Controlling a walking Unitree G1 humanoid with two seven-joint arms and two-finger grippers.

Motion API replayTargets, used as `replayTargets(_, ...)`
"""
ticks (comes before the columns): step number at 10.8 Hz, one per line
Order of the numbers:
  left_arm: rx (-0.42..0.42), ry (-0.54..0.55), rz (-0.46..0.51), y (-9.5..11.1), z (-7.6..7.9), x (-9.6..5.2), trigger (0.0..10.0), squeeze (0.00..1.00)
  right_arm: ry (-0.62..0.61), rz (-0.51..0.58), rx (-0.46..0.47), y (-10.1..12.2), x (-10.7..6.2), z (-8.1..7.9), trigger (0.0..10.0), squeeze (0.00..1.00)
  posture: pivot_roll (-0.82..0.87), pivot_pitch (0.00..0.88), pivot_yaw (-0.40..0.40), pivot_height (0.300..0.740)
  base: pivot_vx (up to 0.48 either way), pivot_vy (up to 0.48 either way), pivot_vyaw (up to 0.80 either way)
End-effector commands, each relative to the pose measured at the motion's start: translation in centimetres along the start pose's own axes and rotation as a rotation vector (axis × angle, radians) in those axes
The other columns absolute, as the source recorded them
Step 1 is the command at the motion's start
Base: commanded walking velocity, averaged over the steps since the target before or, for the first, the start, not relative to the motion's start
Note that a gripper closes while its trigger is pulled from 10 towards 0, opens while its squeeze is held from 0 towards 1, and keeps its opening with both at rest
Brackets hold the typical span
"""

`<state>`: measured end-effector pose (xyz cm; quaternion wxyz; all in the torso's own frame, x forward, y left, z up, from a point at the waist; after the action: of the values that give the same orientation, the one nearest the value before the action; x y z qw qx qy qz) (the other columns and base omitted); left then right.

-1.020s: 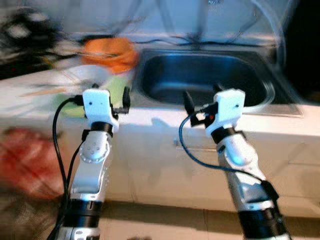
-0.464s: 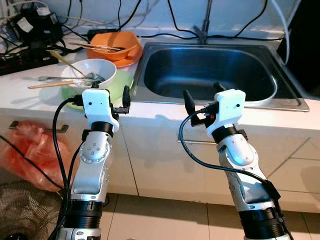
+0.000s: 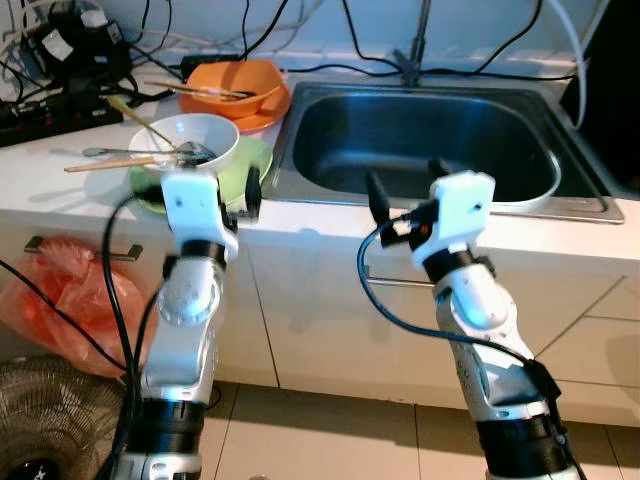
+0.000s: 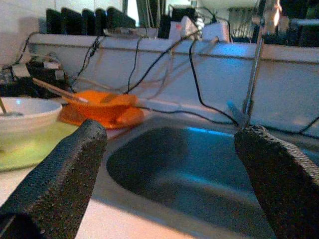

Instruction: Kitchen organization

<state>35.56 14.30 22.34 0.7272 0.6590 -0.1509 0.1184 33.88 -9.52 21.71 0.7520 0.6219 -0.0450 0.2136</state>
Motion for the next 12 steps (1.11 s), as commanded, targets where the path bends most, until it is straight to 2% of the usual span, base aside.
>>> replayTargets(1, 0.005, -0.029, 0.076, 2.3, 0.7, 0.7, 10.0, 0.00, -0.027, 0.058, -0.008, 1.9, 0.5, 0.5, 10.0, 0.00, -0.01, 0.055, 0.041, 0.740, 0.000, 0.000, 0.00)
replayTargets(2, 0.012, -0.040, 0.096, 2.8, 0.9, 0.9, 10.0, 0.00, -0.044, 0.078, -0.007, 2.5, 0.7, 0.9, 10.0, 0.00, -0.01, 0.054, 0.041, 0.740, 0.000, 0.000, 0.00)
replayTargets(4, 0.013, -0.042, 0.091, 2.7, 0.9, 0.7, 10.0, 0.00, -0.060, 0.098, -0.007, 3.2, 1.0, 1.3, 10.0, 0.00, -0.02, 0.056, 0.043, 0.740, 0.142, 0.000, 0.00)
replayTargets(12, 0.005, -0.022, 0.053, 1.8, 0.5, 0.5, 10.0, 0.00, -0.045, 0.071, -0.014, 2.5, 0.7, 0.9, 10.0, 0.00, -0.02, 0.056, 0.042, 0.740, 0.350, 0.000, 0.00)
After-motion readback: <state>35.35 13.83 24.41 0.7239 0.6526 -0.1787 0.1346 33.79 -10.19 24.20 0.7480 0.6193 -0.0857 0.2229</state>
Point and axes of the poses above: a point about 5 cm out from each wrist's last joint towards the gripper, its own x axis pointing out of the wrist towards the gripper, its own y axis along the axis of the wrist's last joint, z = x × y, the point moved 4 cm from there along x, pointing out of the wrist towards the gripper, and after that the axes turned 8 degrees about -x, right-handed, at the moved point
